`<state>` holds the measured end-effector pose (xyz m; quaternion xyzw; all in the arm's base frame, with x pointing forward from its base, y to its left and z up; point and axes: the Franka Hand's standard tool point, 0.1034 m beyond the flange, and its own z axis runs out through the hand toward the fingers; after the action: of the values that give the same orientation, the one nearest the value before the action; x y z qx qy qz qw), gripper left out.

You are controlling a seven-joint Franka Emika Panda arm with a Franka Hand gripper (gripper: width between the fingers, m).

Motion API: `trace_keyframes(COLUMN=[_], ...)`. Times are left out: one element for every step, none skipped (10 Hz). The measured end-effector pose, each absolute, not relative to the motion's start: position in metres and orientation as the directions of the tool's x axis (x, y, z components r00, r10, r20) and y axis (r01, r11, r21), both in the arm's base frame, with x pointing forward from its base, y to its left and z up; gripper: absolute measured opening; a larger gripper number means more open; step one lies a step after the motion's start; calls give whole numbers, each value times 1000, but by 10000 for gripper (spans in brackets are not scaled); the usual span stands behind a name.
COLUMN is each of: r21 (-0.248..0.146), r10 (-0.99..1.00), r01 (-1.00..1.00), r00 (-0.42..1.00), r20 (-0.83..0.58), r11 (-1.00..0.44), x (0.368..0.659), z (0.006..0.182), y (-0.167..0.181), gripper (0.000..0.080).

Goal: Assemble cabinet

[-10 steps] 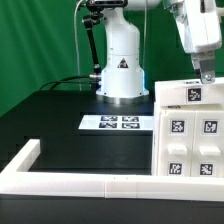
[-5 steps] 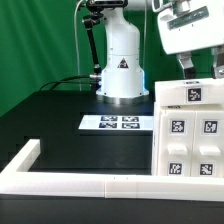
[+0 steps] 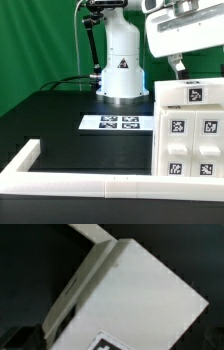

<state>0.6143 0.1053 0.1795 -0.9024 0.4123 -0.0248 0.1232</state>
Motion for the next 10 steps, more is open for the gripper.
trace_keyframes(r21=[-248, -252, -251, -246, -237, -219, -215, -195, -181, -159], r10=[-673, -588, -521, -463, -427, -341, -290, -183, -83, 17], r01=[-657, -568, -498, -439, -405, -318, -266, -159, -58, 42], r00=[740, 809, 853, 885, 903, 937, 953, 977, 987, 988], r20=[-27, 4, 27, 44, 52, 74, 89, 111, 134, 156], r11=[-712, -783, -830, -864, -883, -922, -940, -968, -982, -986], x=[615, 617, 617, 616, 611, 604, 604, 604, 607, 609], z=[180, 182, 182, 182, 182, 181, 183, 183, 186, 188], y=[105, 104, 103, 104, 106, 105, 102, 100, 98, 96], gripper=[797, 797, 797, 797, 797, 797, 797, 797, 797, 797])
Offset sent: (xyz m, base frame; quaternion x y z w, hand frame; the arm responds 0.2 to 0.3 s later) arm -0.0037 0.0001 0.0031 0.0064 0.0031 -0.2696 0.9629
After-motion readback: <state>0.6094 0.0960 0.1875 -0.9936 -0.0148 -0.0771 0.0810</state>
